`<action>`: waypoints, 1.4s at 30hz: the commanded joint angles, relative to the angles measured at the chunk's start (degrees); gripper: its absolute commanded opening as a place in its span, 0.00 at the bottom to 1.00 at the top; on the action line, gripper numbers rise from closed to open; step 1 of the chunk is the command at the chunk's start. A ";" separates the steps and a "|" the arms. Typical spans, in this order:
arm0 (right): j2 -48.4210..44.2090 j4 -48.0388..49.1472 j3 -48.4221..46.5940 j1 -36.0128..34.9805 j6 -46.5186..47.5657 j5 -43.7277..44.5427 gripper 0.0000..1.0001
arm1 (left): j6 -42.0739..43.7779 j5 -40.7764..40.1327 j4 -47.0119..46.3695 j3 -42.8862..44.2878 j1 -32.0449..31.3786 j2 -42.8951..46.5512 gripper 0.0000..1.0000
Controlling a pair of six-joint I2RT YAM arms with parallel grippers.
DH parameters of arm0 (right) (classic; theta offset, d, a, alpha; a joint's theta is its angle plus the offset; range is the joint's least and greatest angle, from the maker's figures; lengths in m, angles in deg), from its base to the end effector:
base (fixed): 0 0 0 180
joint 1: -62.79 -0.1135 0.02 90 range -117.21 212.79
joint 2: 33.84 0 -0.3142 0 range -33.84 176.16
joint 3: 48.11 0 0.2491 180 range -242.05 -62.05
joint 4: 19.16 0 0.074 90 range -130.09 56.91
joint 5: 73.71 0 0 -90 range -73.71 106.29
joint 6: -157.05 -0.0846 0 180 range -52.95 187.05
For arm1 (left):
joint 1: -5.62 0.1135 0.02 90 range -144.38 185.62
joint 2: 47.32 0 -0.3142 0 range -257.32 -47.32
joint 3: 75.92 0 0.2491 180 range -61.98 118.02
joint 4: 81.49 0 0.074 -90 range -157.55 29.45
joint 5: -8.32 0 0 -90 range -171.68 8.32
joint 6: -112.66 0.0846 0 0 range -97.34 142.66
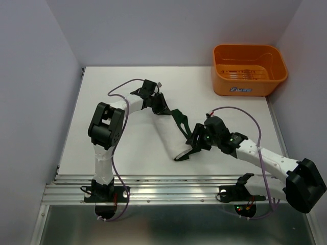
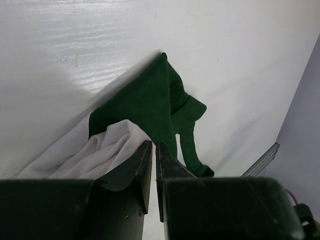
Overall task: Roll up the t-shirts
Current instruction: Roll the T-shirt to the center of the board.
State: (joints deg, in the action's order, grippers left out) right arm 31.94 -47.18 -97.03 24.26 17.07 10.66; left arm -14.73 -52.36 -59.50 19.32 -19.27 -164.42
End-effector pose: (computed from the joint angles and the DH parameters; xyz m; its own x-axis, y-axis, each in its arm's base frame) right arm 0.1838 0.1570 0.2162 -0.8714 0.2804 -0.4026 -0.0109 0.8094 0.5872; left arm 0.4369 -0.2484 0.1981 -0.9167 -0.1584 -0.3670 0.1645 0.6874 -0.7074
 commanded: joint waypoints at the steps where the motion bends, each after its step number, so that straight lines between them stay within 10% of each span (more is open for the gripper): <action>1: -1.62 -9.02 -7.11 0.20 5.59 8.88 0.56 | 1.97 1.35 1.61 4.04 -0.60 -1.11 0.20; 8: 8.21 -7.01 -14.41 -7.42 7.26 11.51 0.23 | 2.93 1.18 2.67 4.75 -0.69 -3.05 0.19; 17: 14.72 0.55 -5.81 -8.59 0.15 11.43 0.11 | 3.11 1.27 3.02 7.64 -0.78 -6.21 0.19; 34: 9.46 -7.79 -10.00 -10.17 4.45 17.66 0.10 | 5.48 -0.14 8.29 16.35 -0.08 2.92 0.25; 42: 11.99 -15.17 -20.20 -15.08 9.45 27.31 0.25 | 4.96 -4.10 8.38 5.12 4.49 13.11 0.43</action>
State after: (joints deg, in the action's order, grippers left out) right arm 42.45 -57.54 -110.91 13.23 22.64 30.14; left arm -10.47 -54.40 -51.72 29.63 -17.87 -157.65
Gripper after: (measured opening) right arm 0.200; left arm 0.393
